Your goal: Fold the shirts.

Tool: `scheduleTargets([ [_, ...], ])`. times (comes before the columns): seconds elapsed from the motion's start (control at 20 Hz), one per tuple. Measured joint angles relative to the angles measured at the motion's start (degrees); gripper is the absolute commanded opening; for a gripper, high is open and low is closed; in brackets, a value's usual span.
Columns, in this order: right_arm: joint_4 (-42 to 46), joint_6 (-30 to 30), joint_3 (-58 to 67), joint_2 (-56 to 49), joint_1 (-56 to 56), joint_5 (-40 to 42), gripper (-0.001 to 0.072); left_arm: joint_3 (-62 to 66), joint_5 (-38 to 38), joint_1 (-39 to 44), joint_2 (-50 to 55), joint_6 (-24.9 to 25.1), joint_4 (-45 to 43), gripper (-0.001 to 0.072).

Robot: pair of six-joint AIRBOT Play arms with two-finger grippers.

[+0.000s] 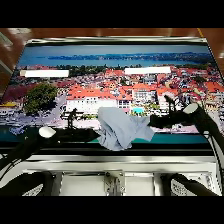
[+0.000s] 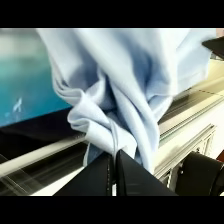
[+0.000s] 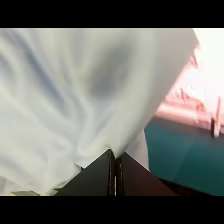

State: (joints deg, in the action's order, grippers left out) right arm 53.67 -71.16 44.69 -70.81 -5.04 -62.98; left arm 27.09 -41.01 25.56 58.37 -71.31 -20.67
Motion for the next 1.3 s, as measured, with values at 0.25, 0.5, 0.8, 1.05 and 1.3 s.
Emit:
scheduleTargets([
  [0.25, 0.09, 1.53, 19.56, 13.00, 0.24, -1.18, 0.0069, 18.93, -18.21, -16.39, -12.15, -13.77, -31.36, 0.0038],
  [0.5, 1.99, -1.29, 37.51, 24.20, 0.37, 1.95, 0.0069, 48.78, -31.65, -31.45, -20.94, -18.18, -47.17, 0.0039],
  [0.8, 3.41, -5.95, 45.99, 31.87, 0.37, 3.80, 0.0069, 69.26, -38.16, -38.14, -22.97, -19.41, -48.41, 0.0039],
  [1.05, 6.97, -7.28, 47.19, 34.49, 0.37, 3.52, 0.0068, 70.69, -47.76, -39.04, -23.06, -19.54, -47.23, 0.0040],
  [1.3, 9.46, -7.61, 47.41, 29.64, 0.37, 3.91, 0.0069, 59.84, -54.69, -39.17, -24.04, -20.06, -45.83, 0.0039],
])
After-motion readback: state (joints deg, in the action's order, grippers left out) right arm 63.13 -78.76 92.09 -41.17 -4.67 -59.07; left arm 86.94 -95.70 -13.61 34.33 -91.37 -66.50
